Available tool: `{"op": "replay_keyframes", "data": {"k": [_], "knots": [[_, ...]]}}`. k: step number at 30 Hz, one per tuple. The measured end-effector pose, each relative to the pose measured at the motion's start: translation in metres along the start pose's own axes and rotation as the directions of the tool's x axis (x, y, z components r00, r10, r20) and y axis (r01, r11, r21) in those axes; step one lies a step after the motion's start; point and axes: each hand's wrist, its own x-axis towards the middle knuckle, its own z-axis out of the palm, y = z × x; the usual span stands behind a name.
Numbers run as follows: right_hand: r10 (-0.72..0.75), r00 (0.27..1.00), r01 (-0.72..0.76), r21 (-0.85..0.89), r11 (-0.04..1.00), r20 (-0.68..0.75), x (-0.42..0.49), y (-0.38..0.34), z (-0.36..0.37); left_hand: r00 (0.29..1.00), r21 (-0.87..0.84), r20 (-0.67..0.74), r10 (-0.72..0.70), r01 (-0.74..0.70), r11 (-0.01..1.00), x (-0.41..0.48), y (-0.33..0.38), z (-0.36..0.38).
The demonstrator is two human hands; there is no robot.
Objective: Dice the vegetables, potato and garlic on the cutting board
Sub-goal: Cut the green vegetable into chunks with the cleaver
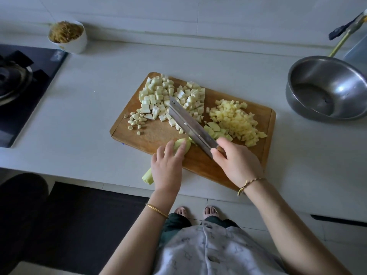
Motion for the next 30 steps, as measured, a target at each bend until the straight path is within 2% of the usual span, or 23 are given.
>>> {"op": "replay_keyframes", "data": {"k": [12, 19, 30], "knots": [[-0.075, 0.993, 0.081, -0.055, 0.995, 0.096, 0.002, 0.001, 0.001, 0.997, -0.052, -0.045, -0.065, 0.063, 0.997, 0.001, 0.007, 0.003], [-0.093, 0.982, 0.127, -0.211, 0.969, 0.162, 0.01, -0.008, 0.007, 0.99, -0.093, -0.106, -0.094, 0.084, 0.992, 0.001, 0.01, 0.004], [-0.092, 0.974, 0.127, -0.167, 0.978, 0.205, 0.006, 0.003, 0.003, 0.99, -0.171, -0.135, -0.034, 0.011, 0.985, -0.005, 0.014, 0.007]]}}
